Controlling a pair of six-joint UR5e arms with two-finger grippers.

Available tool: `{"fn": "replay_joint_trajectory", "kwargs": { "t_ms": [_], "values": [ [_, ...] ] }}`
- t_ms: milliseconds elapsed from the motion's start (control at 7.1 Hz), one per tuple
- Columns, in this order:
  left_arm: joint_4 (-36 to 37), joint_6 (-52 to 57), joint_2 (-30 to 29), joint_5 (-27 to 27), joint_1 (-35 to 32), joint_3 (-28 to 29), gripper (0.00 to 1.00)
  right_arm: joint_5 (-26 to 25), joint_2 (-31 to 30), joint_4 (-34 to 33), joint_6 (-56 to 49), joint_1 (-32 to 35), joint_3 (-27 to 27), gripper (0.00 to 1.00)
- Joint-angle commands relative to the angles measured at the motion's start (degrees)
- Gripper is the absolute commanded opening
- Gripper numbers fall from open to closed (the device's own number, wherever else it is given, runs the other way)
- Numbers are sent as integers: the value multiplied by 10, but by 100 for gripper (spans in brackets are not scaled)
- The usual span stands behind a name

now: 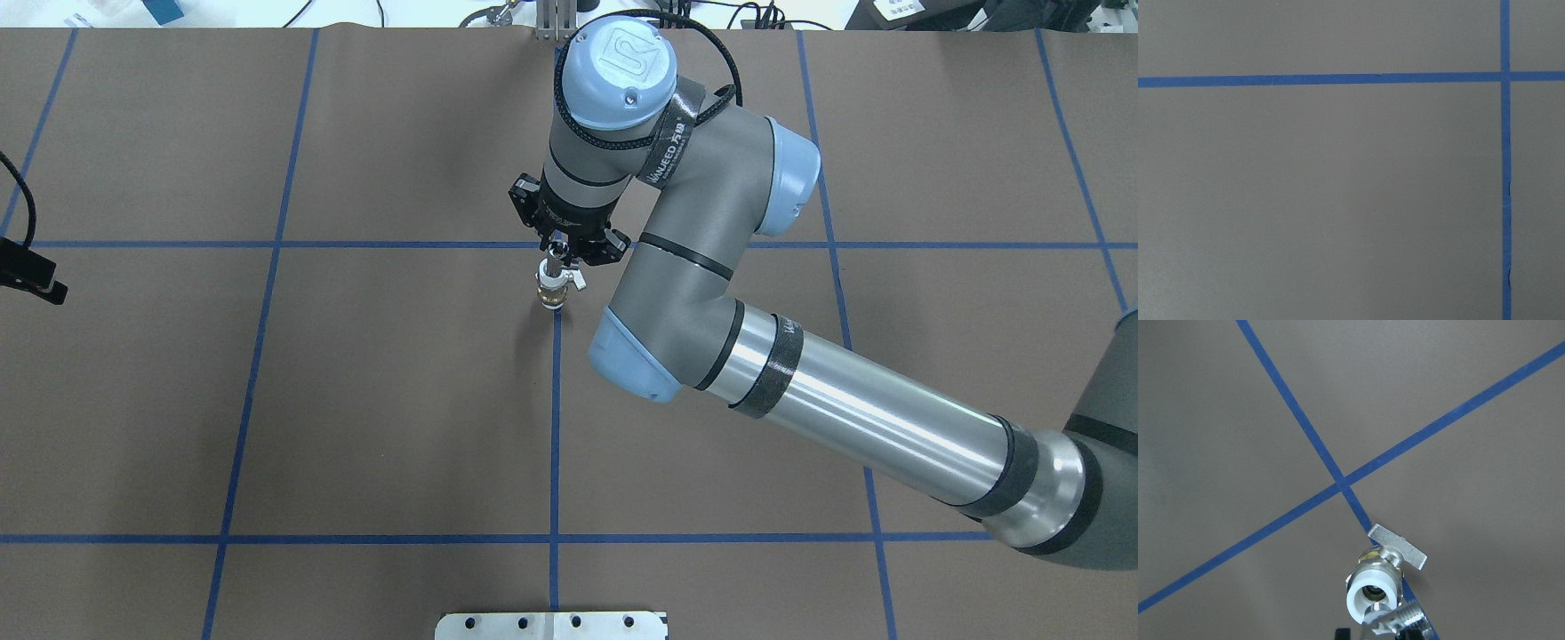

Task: Assemble PPR valve and pipe with both arms
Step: 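Lower the chrome fitting onto the valve top and press it in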

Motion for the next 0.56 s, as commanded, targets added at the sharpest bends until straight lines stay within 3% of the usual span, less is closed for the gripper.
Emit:
{"fn": "replay_joint_trajectory", "kwargs": {
  "t_ms": [0,423],
  "values": [
    [0,-4,1,0,0,-2,100,-9,0,1,-1,0,0,0],
    [0,-4,1,0,0,-2,100,-18,6,2,-2,0,-11,0]
  ]
}}
